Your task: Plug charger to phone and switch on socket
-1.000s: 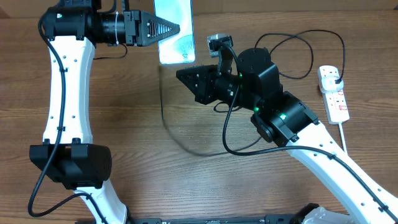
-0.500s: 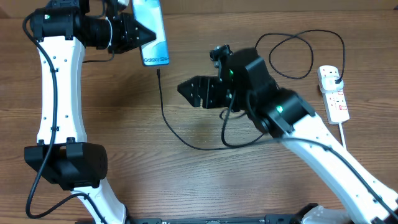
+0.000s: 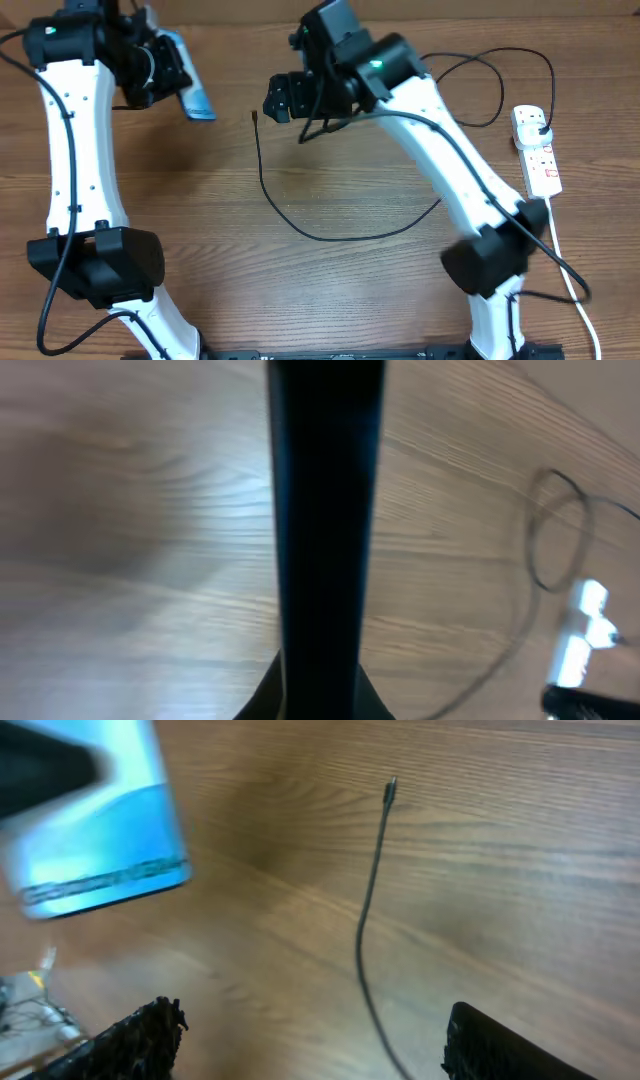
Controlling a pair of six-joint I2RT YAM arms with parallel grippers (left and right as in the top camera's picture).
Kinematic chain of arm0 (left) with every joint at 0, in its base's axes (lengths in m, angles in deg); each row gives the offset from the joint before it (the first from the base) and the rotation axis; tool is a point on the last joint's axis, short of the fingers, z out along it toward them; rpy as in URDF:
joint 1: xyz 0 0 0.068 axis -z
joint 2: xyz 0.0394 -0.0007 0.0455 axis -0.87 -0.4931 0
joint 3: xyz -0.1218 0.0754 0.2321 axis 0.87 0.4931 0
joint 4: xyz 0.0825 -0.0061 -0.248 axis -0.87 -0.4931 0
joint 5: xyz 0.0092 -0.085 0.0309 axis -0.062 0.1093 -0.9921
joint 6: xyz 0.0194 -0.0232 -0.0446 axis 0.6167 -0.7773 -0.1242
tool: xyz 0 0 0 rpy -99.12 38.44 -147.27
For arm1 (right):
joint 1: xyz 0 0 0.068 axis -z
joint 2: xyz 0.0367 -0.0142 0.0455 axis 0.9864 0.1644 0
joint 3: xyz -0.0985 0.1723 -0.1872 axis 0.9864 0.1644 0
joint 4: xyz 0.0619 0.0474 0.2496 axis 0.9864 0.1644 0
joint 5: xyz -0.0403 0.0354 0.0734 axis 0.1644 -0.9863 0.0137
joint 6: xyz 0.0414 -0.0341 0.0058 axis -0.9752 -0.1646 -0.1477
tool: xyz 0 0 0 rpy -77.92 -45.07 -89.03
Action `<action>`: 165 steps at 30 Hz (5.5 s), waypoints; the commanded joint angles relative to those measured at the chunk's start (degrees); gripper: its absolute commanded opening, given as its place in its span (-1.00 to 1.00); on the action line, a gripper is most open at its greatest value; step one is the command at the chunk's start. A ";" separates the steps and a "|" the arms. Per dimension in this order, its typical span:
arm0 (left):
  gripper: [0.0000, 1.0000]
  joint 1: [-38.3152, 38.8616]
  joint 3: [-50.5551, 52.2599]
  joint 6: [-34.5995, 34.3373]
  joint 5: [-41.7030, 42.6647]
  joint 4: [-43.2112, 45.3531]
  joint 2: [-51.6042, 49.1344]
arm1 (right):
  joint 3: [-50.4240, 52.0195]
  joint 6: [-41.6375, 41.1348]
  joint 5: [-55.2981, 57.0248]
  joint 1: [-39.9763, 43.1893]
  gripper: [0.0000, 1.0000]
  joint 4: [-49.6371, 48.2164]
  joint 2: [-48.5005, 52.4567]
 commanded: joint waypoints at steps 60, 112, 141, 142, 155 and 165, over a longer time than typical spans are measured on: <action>-0.92 -2.89 -0.55 -1.92 -11.74 -4.72 1.99 | 28.41 -10.05 15.34 -15.65 -0.92 15.67 8.70; -0.92 -2.89 -0.55 1.16 -4.72 -4.66 1.99 | 28.98 -4.81 17.29 -5.57 -0.81 -9.09 11.93; -0.92 -1.73 -0.55 29.57 68.26 2.67 1.99 | 22.99 3.39 -31.08 2.54 -0.92 -17.81 -17.88; -0.92 -1.33 -0.55 29.57 68.26 2.67 1.99 | 22.99 2.14 -30.27 1.55 -0.92 -19.02 -17.88; -0.92 -0.83 -0.55 29.57 68.28 2.67 1.99 | 22.97 0.42 -27.89 -1.07 -0.92 -25.92 -17.99; -0.92 -0.83 -0.55 29.62 68.30 2.69 1.99 | 22.97 0.26 -27.45 -0.85 -0.93 -27.10 -17.99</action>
